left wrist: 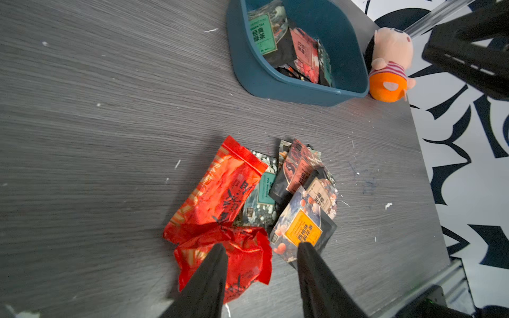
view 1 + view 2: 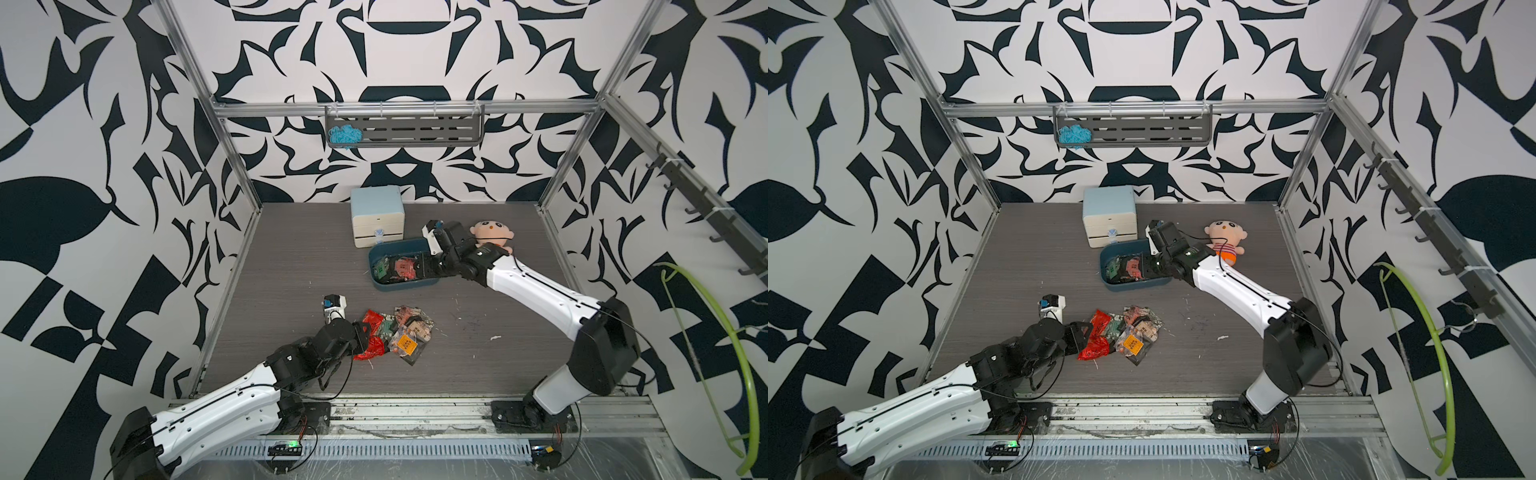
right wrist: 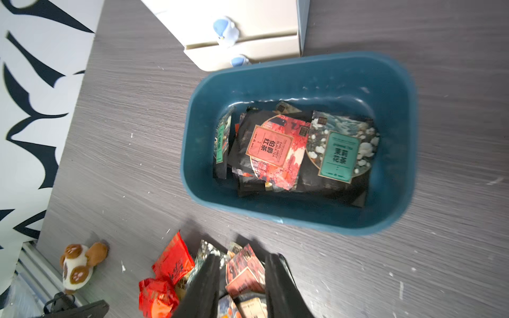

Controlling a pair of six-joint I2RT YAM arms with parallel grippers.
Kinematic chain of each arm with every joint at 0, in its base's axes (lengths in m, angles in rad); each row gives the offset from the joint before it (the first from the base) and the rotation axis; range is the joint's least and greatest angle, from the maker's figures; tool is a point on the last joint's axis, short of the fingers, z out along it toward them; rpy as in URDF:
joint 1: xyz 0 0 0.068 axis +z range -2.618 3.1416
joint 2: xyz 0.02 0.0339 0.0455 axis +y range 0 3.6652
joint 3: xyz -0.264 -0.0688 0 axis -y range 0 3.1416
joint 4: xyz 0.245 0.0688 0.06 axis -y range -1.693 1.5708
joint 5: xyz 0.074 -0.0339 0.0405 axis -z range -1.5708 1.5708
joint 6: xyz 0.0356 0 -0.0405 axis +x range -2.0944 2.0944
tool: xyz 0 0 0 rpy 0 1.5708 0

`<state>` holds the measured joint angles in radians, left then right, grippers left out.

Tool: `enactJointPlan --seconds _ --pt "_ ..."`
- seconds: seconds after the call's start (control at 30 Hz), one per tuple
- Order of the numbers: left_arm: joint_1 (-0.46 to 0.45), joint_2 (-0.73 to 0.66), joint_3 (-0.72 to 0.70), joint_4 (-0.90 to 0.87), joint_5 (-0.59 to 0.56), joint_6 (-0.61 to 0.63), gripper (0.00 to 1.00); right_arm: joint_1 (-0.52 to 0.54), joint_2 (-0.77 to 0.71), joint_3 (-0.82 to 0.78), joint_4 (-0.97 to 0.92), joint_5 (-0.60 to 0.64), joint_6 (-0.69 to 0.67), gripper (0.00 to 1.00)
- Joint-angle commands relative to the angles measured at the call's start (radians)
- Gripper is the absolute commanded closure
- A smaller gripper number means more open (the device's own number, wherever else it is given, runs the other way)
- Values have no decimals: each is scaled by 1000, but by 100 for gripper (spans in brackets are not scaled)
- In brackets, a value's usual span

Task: Put the tea bags into the storage box
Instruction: Place the tea bag in the storage box, then pick up the tea bag from the center of the board.

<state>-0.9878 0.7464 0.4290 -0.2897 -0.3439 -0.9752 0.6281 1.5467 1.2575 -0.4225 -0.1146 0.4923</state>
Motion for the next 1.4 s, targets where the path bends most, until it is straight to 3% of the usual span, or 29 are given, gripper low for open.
enactJointPlan --seconds 0.0,0.27,0.4,0.7,0.93,1.37 --pt "-6 144 76 111 128 17 59 3 -183 -161 -17 8 -5 66" --pt "-94 403 172 195 191 -8 61 48 -447 -421 2 -59 74 63" --pt "-129 515 224 198 201 -27 64 104 -493 -530 52 -63 126 62" --pt "-129 696 252 247 231 -97 73 218 -385 -659 220 -56 218 62" --pt "-129 688 217 226 163 -159 75 230 -305 -673 297 -58 241 63" --pt "-129 743 203 248 151 -200 82 229 -167 -610 310 -54 221 66"
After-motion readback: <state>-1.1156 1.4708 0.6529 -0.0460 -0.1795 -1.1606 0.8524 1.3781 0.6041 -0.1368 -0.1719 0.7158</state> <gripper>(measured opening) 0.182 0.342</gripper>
